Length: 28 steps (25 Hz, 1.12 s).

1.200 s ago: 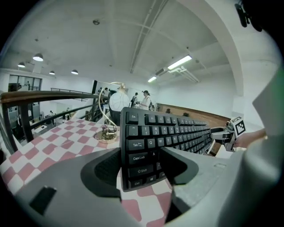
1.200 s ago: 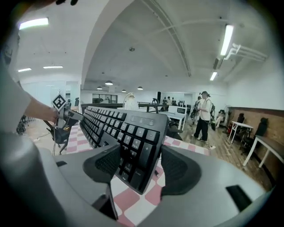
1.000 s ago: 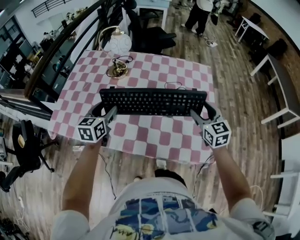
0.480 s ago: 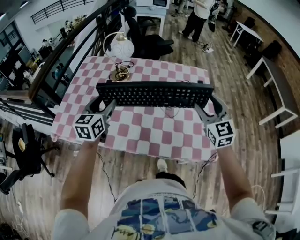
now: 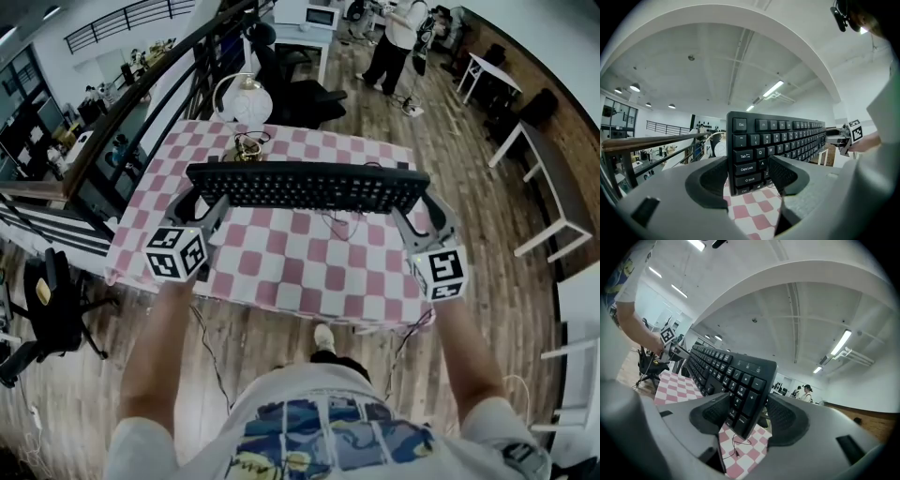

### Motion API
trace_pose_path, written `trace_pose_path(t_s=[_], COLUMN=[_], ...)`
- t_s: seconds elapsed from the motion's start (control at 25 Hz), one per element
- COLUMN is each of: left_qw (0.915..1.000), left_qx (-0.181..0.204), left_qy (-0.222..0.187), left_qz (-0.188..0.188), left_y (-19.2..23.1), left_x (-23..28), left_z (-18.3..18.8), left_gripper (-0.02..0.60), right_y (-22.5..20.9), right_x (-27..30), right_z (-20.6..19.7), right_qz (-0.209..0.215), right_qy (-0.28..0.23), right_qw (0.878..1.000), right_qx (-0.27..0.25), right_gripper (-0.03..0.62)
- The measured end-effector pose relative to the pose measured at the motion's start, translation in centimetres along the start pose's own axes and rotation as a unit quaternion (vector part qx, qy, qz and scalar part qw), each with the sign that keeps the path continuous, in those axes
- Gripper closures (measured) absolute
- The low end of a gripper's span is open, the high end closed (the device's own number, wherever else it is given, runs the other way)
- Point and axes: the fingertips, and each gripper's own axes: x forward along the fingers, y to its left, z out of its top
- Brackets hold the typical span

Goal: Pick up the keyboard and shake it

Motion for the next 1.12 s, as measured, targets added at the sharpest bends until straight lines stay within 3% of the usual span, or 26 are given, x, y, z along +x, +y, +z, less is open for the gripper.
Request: trace_pose_path(t_s=[0.4,1.12], left_qw=[0.9987,0.9918], left_qx=[0.037,0.086], left_qy=[-0.034,-0.094], left_qz=[0.008,0.009], left_y=[-0.5,-2.7], left_x=[-1.8,-4.5], left_z=[3.6,8.7], left_gripper=[0.313,0.314], right_y=[-0.7,-1.8], right_x=[-2.1,-5.8], right_z=[3.2,6.5], right_qz=[-0.031,-0.063], right_qy=[-0.019,-0.052], right_qw=[0.999,0.996], right_qx=[-0.032,-0.042], right_gripper=[0.354,0.361])
